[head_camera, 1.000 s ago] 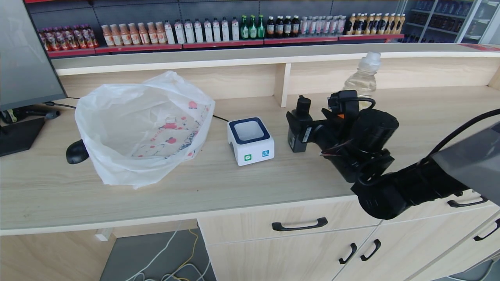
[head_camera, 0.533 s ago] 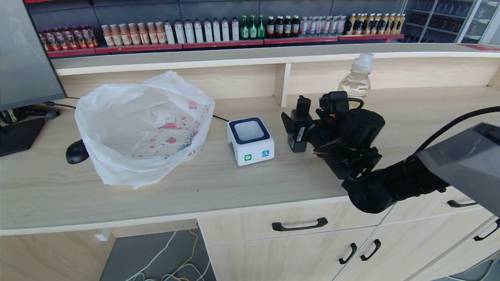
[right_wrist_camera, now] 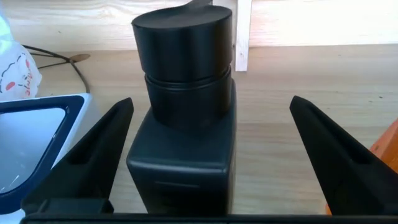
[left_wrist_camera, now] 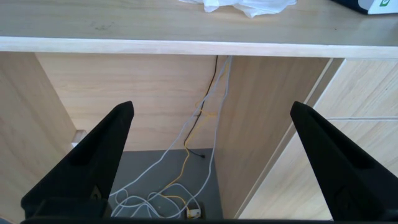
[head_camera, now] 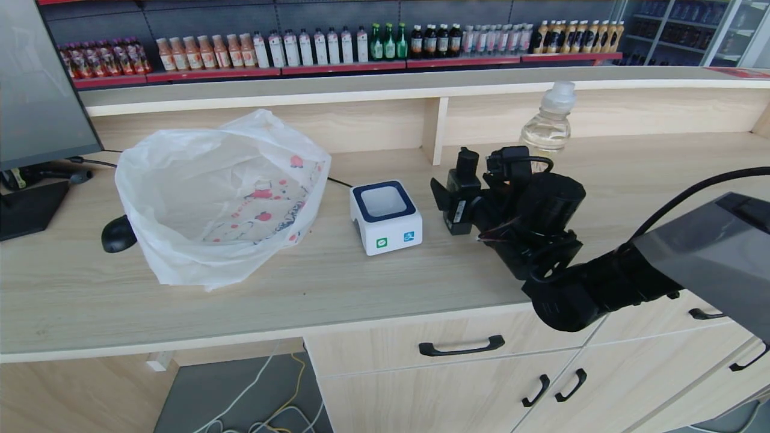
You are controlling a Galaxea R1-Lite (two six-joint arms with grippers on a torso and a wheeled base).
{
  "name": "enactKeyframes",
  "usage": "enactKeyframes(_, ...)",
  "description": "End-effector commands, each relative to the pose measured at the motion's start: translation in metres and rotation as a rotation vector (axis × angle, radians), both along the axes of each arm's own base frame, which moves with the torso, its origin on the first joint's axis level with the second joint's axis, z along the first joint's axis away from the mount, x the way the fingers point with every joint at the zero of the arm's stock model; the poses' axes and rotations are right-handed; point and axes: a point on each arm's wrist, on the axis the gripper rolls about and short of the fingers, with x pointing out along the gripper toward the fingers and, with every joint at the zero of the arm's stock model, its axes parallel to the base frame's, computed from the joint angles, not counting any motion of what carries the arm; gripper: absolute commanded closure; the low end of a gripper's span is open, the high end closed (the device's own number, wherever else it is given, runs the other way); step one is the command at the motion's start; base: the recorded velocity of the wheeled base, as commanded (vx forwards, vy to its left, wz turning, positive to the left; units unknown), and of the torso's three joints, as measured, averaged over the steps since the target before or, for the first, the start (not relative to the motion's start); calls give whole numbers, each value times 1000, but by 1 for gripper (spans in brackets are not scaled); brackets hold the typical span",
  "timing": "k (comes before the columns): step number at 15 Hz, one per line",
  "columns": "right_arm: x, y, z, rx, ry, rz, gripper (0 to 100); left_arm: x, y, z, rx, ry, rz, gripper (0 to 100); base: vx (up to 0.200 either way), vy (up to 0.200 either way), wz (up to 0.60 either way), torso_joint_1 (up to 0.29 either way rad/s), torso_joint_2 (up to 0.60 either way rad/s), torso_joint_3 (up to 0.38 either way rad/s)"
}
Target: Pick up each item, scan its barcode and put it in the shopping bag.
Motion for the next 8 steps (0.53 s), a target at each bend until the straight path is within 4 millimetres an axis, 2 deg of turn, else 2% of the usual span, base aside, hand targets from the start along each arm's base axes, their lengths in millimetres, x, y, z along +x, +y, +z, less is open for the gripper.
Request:
enactKeyframes(1,0,1,-1,-3,2,1,0,0,0,0,0,0,0,0,0,0,0,0,0,0)
enactKeyframes(8,4,1,-9,-12,17,-6,0,0,0,0,0,0,0,0,0,0,0,0,0,0)
